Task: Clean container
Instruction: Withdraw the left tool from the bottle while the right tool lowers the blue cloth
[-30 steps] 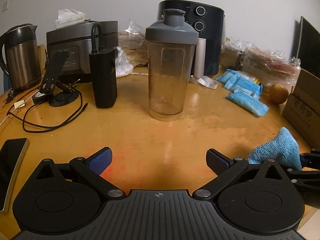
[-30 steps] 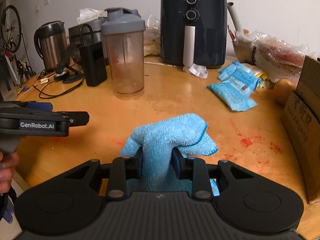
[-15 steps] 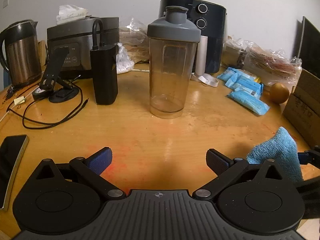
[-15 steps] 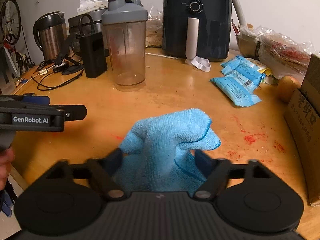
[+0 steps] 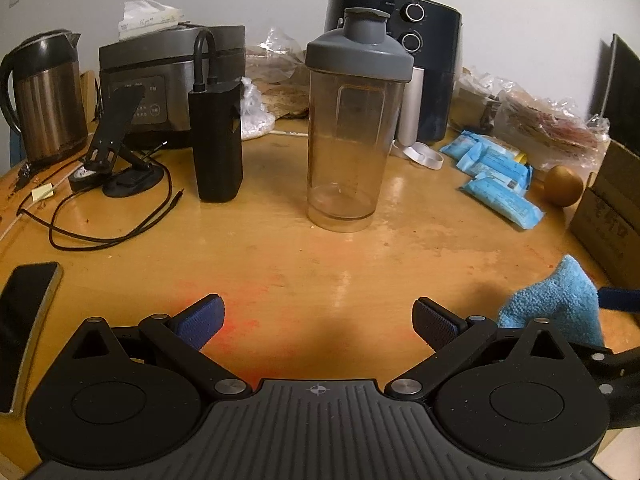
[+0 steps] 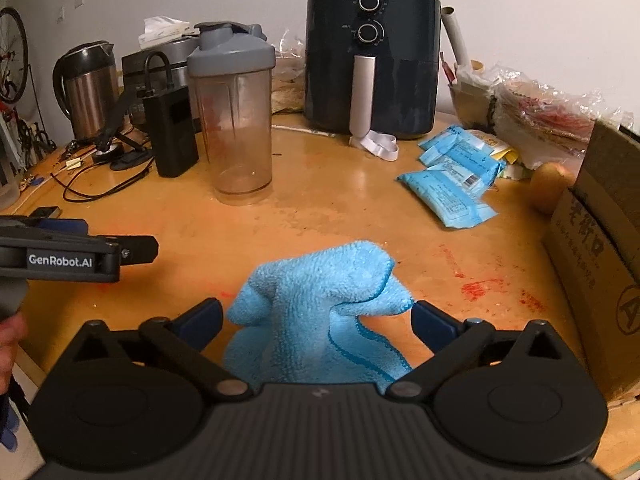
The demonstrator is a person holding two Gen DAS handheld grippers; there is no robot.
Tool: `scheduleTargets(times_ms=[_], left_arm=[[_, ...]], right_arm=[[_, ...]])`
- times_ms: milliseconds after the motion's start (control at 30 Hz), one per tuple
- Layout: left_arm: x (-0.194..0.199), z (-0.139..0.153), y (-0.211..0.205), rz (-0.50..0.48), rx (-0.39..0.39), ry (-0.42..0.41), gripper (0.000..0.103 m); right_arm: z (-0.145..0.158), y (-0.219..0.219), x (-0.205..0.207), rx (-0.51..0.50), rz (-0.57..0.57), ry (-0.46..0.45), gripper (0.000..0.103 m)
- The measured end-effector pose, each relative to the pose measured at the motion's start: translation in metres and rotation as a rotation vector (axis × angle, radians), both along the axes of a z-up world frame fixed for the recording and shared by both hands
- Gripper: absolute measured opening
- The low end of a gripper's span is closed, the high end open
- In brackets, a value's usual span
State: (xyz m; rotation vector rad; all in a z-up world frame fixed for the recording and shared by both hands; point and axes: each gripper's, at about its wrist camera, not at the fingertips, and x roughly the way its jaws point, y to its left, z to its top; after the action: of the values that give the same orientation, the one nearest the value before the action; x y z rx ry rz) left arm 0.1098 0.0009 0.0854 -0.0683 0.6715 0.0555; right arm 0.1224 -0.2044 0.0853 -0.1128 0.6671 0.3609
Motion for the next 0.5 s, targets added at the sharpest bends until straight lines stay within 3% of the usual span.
scheduleTargets(times_ms=[333, 500], left_arm=[[-0.007, 0.006, -0.005, -0.028, 0.02, -0.004, 0.103], [-0.01, 0.008, -0.006, -0.04, 0.03, 0.006, 0.103]], right_arm=[[0.014, -0.002, -0.015, -0.006, -0.037, 0.02, 0.103], [0.018, -0.005, -0.016, -0.032, -0.063, 0.095, 0.103]])
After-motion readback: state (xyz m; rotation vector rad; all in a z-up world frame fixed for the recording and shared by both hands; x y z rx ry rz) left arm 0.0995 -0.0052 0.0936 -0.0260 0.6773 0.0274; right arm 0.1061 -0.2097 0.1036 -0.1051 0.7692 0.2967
